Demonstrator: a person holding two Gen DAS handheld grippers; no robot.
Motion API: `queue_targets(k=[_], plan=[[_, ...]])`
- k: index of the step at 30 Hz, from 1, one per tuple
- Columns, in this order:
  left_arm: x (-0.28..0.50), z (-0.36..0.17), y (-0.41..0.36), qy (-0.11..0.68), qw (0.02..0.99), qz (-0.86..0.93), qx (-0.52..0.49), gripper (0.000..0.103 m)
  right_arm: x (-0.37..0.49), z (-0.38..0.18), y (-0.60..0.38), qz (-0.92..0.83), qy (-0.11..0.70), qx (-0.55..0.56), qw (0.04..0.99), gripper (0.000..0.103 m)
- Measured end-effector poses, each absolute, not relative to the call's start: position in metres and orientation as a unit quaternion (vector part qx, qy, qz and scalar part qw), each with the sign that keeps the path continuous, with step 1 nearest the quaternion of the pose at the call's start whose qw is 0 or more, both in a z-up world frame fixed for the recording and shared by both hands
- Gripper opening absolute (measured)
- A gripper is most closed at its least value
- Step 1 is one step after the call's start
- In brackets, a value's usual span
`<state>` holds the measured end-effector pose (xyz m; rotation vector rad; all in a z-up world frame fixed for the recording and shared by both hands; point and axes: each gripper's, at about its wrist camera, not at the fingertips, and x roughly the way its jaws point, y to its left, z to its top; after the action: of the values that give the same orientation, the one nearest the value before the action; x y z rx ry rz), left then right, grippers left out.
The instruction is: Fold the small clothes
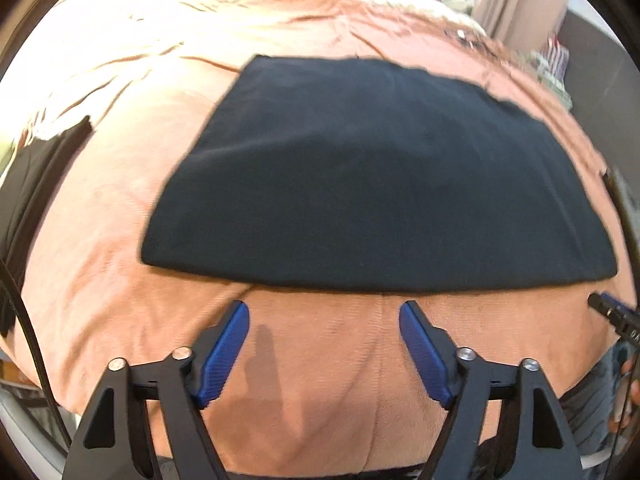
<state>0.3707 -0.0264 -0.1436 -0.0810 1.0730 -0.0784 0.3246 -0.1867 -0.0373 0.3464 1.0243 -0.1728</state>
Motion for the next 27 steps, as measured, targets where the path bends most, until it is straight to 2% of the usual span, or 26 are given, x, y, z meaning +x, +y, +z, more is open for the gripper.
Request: queue_targets(k=[4, 7, 10, 12, 17, 27], plan=[[0.366, -0.133, 0.006, 0.497, 0.861, -0.031, -0.104, 0.061, 0.300, -0.041, -0.216, -0.075, 0.447, 0.245, 0.857, 0.069], [0.359, -0.132, 0.023, 0.493, 0.859, -0.024, -0.132, 0.057, 0.282, -0.045, -0.237, -0.080, 0.420, 0.297, 0.854, 0.057], [0.358, -0.133, 0.034, 0.484, 0.860, -0.014, -0.159, 0.048, 0.265, -0.052, -0.262, -0.090, 0.403, 0.349, 0.841, 0.045], [0.360, -0.137, 0.040, 0.484, 0.856, -0.011, -0.179, 0.034, 0.258, -0.055, -0.273, -0.096, 0.398, 0.362, 0.838, 0.043], [0.360, -0.142, 0.059, 0.471, 0.856, 0.006, -0.212, 0.034, 0.243, -0.061, -0.287, -0.095, 0.382, 0.392, 0.831, 0.038], [0.380, -0.167, 0.069, 0.489, 0.844, 0.017, -0.221, 0.034, 0.257, -0.064, -0.282, -0.106, 0.374, 0.394, 0.833, 0.037]])
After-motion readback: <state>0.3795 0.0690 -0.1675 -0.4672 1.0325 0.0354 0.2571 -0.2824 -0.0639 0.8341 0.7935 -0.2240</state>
